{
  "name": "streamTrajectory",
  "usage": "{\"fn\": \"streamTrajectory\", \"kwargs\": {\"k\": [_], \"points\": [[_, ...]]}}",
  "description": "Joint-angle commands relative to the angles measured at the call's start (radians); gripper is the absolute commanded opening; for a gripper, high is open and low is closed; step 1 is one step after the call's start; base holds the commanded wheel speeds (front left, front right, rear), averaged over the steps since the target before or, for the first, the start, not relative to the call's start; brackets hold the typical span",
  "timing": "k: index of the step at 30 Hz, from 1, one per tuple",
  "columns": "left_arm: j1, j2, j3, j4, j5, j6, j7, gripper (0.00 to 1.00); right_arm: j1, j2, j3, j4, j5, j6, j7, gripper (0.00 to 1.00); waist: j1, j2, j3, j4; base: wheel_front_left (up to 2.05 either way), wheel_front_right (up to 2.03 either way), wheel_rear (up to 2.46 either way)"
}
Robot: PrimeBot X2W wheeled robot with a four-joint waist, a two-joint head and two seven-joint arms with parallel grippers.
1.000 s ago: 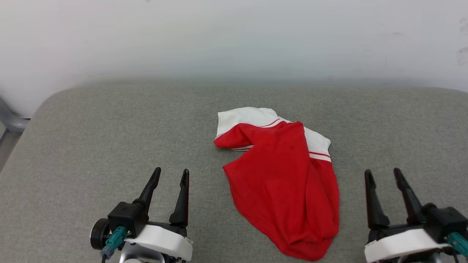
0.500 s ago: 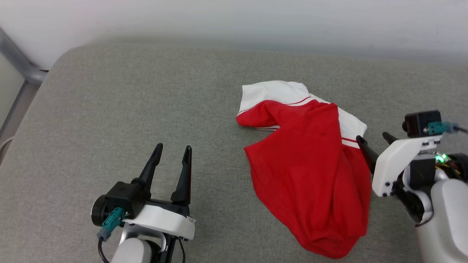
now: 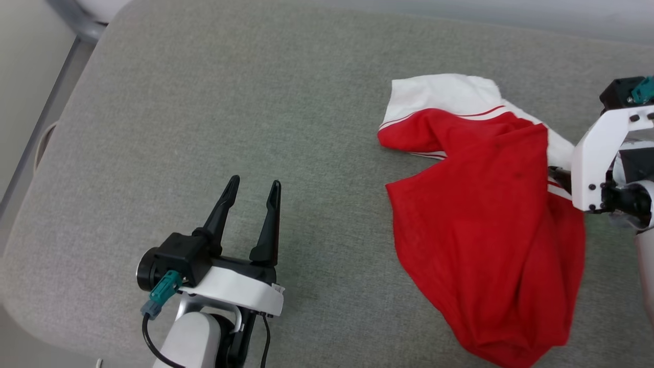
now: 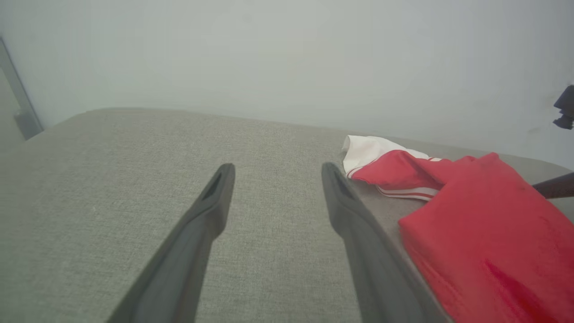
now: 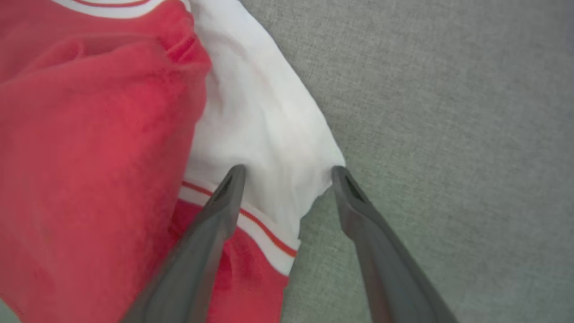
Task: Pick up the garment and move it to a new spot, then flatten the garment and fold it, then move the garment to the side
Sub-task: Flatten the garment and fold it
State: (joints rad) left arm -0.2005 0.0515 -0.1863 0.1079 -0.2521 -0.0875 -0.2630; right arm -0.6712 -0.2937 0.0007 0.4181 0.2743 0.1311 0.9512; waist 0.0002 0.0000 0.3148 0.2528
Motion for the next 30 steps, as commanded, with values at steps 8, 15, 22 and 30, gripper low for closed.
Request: {"fn": "streamTrajectory", "kwargs": {"k": [8, 15, 22, 30], "points": [[-0.035, -0.002, -0.012, -0.009, -0.016, 0.019, -0.003, 1.00, -0.018, -0.024, 0.040, 0.119, -0.033, -0.001, 0.008, 1.00, -0.0002, 0.0000, 0.048, 0.042, 0.00, 0.00, 0.00], [-0.027, -0.002, -0.001, -0.006, -0.019, 0.026, -0.003, 1.00, 0.039, -0.032, 0.070, 0.185, 0.001, -0.001, -0.019, 0.00, -0.0002, 0.0000, 0.026, 0.026, 0.00, 0.00, 0.00], [-0.008, -0.002, 0.020, 0.001, -0.007, 0.023, -0.003, 1.00, 0.075, -0.075, 0.054, 0.184, 0.019, -0.001, -0.098, 0.00, -0.0002, 0.0000, -0.030, -0.030, 0.00, 0.00, 0.00], [0.011, -0.002, 0.039, 0.005, -0.001, 0.018, -0.003, 1.00, 0.164, -0.109, -0.021, 0.169, 0.008, -0.001, -0.160, 0.00, -0.0002, 0.0000, -0.083, -0.098, 0.00, 0.00, 0.00]]}}
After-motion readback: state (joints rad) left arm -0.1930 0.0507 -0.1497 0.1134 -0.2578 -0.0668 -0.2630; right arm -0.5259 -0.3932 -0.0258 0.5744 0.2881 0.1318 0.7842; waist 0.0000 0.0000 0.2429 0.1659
